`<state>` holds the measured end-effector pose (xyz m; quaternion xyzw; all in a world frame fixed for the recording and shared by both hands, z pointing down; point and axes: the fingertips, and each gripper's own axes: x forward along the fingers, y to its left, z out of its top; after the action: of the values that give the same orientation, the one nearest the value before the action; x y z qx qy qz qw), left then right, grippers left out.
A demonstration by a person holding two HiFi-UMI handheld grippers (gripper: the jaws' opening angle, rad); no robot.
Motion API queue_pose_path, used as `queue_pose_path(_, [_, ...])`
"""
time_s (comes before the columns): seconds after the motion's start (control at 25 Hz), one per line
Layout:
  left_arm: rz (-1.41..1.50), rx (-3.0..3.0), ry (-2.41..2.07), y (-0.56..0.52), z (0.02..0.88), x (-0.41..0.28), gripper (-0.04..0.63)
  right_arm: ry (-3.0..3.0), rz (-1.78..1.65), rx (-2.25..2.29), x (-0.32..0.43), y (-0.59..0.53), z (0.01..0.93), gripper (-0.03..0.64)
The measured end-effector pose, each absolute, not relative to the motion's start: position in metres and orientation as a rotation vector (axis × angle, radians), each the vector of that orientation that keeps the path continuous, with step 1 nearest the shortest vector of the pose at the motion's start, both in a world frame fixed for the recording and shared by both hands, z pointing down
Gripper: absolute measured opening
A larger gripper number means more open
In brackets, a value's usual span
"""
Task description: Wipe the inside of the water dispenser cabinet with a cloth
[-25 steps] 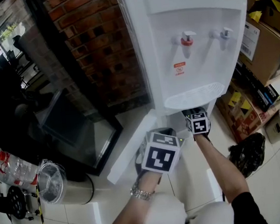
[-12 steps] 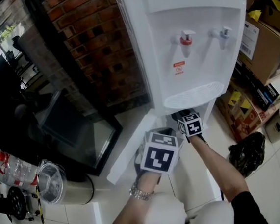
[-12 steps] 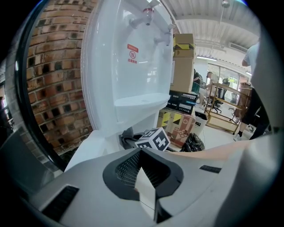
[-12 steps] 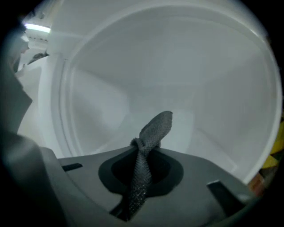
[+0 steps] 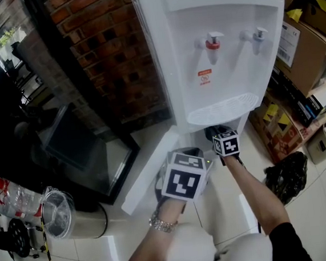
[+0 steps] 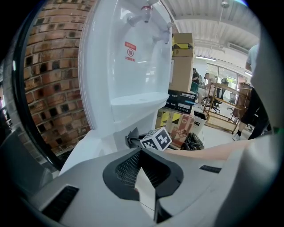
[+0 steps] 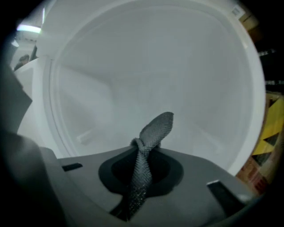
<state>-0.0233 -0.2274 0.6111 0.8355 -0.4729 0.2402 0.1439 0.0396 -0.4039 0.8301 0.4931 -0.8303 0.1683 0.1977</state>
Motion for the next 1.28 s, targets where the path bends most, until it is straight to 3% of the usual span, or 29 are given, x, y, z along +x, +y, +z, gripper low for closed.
queue_pose_path(0.16, [0.693, 2.406, -1.369, -0.227, 0.611, -0.027, 0.002, -2.397, 0.483, 1.120, -0.018, -0.379, 0.850, 0.029])
queue_pose_path(0.36, [0.688, 2.401, -1.375, -0.228, 0.611, -0.028, 0.002, -2.397, 0.547, 1.052, -0.036, -0.368, 0.868, 0.029])
queue_pose_path(0.8, [0.690, 2.406, -1.352, -0.229, 0.613, -0.022, 0.002, -2.045, 0.538, 1.471, 0.100, -0.398, 0.888, 0.029])
queue_pose_path(1.04, [0.697, 2.403, -1.355, -0.229, 0.614, -0.023, 0.002, -2.130, 0.522, 1.442, 0.073, -0.395, 0.877, 0.029])
queue_pose_path(1.28, [0.694, 2.403, -1.354, -0.228, 0.614, -0.024, 0.002, -2.351, 0.426, 1.202, -0.018, -0.365, 0.852, 0.029])
